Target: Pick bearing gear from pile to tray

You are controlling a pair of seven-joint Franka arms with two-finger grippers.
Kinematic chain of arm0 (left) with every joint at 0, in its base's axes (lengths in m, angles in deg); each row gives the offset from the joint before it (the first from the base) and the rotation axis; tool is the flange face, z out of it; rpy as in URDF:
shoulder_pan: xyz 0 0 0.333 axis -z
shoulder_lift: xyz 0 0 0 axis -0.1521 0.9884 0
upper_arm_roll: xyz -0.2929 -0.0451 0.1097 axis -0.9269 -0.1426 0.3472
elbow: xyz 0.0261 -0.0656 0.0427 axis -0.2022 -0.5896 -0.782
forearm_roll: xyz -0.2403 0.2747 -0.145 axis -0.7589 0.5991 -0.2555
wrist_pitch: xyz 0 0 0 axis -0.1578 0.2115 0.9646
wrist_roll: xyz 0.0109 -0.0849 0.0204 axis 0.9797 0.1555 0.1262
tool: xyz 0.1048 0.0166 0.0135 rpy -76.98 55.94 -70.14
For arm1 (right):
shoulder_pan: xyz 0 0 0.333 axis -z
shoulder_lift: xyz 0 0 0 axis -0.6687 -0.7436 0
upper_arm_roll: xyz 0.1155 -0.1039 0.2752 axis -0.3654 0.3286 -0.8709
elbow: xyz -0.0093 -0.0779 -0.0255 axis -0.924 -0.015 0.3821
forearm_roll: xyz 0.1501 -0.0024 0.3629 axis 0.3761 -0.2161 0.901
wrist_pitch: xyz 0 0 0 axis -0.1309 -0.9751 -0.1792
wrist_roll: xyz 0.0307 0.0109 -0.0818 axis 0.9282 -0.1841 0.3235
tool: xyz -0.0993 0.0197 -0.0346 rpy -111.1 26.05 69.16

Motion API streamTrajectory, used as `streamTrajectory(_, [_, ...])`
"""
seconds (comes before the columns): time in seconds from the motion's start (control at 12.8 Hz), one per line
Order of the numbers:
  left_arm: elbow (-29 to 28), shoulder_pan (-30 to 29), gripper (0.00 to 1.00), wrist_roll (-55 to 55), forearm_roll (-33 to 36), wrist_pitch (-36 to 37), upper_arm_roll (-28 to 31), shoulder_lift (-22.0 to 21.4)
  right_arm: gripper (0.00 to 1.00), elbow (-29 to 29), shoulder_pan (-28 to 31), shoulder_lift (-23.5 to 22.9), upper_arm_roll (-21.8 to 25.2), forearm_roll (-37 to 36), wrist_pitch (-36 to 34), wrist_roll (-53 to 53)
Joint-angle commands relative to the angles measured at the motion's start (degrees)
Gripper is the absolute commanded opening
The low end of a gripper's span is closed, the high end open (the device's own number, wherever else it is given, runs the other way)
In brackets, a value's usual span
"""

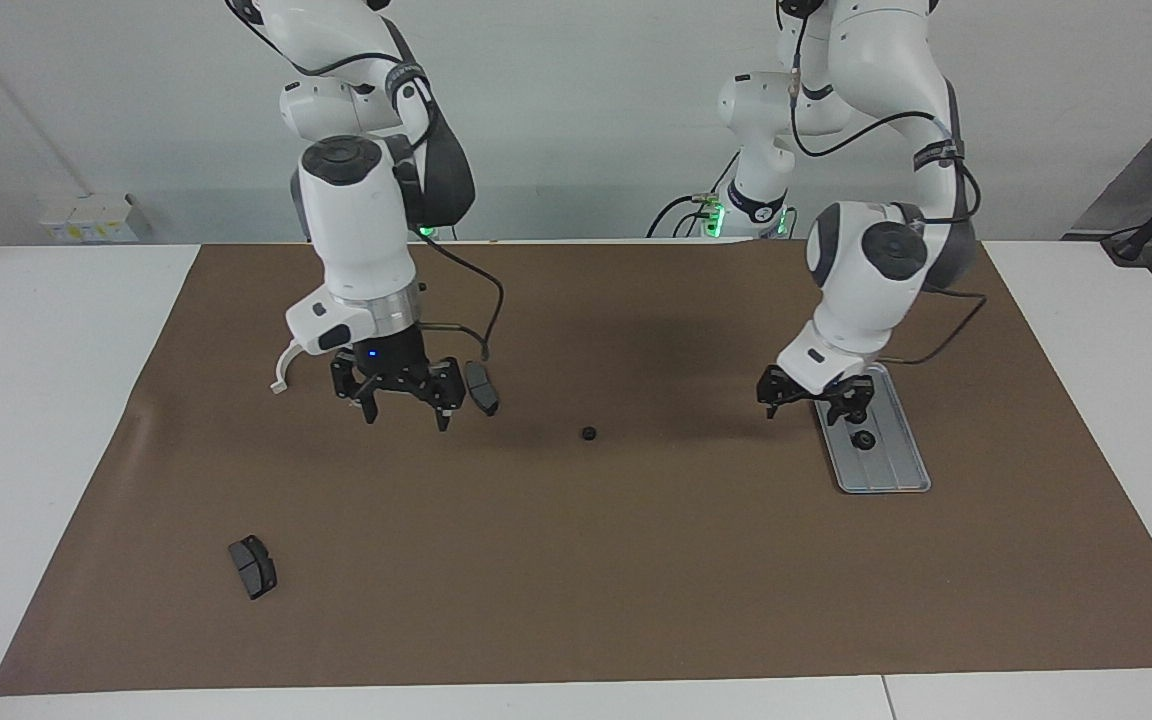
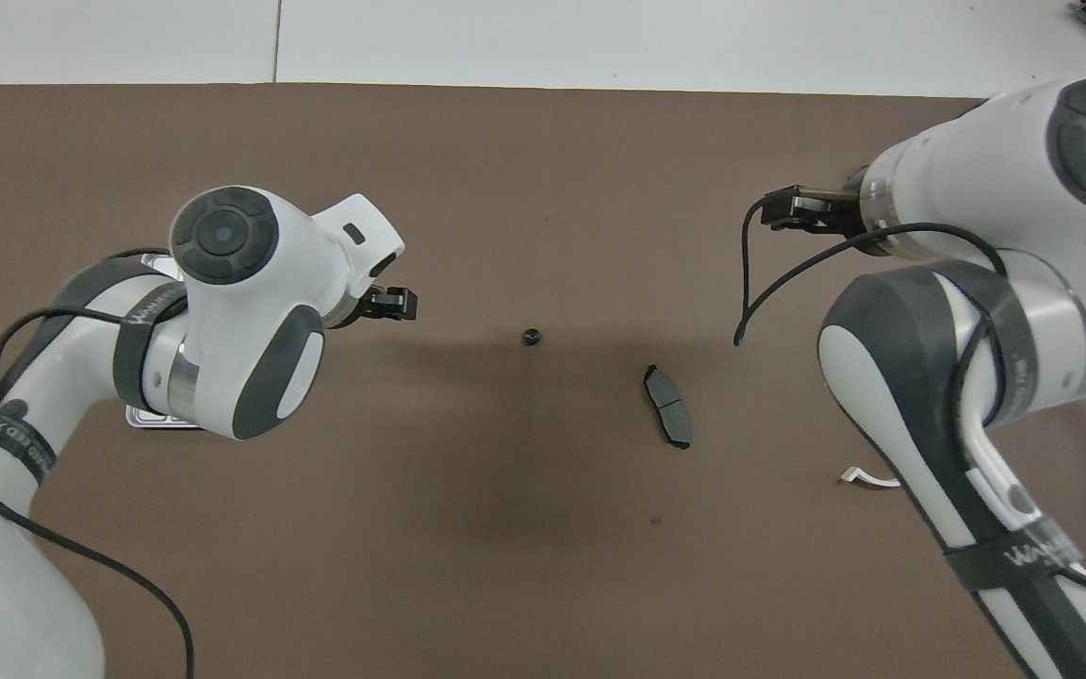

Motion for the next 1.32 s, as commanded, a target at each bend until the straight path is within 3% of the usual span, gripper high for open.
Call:
streamTrajectory(0.0, [7.6,5.4,0.83,-7.4,-0.9,2.8,1.2,4.4,1.00,-2.1,4.7,4.1,-0.8,1.9,-4.9,6.4])
streamTrajectory(0.31, [17.3,10.7,0.80,-14.0,-0.7,6.1,1.3,12.0,1.00,-2.0,8.2,7.4,-0.4,2.0,-10.9,8.5])
streamTrajectory(0.86, [17.2,13.4,0.73,-18.8,0.1,0.9,1.4,17.0,1.00,4.4,9.1,6.1,-0.5,2.1,-17.8,10.6])
streamTrajectory(1.25, [14.5,13.8,0.68,-20.5,1.2,-3.4,1.3,18.0,1.00,3.1,8.8,6.9,-0.4,2.3,-22.0,11.5])
